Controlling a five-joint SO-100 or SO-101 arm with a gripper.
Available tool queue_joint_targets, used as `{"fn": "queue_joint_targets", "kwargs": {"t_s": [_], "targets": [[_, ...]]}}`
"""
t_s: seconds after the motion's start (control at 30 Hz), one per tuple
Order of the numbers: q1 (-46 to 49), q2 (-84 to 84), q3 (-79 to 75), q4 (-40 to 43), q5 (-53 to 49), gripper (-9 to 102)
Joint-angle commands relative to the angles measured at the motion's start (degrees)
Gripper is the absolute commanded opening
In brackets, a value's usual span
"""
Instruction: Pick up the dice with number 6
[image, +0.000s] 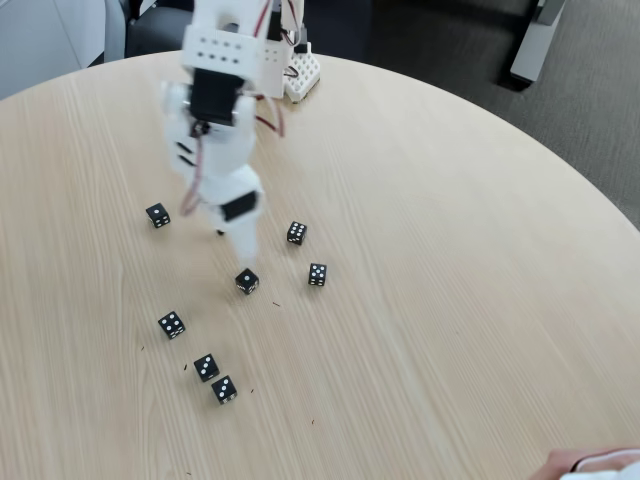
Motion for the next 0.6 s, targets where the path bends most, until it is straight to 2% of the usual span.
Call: {"fn": "queue_joint_targets", "kwargs": {"t_s": [0.0, 0.37, 0.57], "targets": [[-2.11, 0.35, -0.88, -0.35, 0.09, 24], [-11.16, 0.88, -0.79, -0.35, -2.02, 24], [-12.57, 0.97, -0.79, -0.35, -2.72, 24]]}}
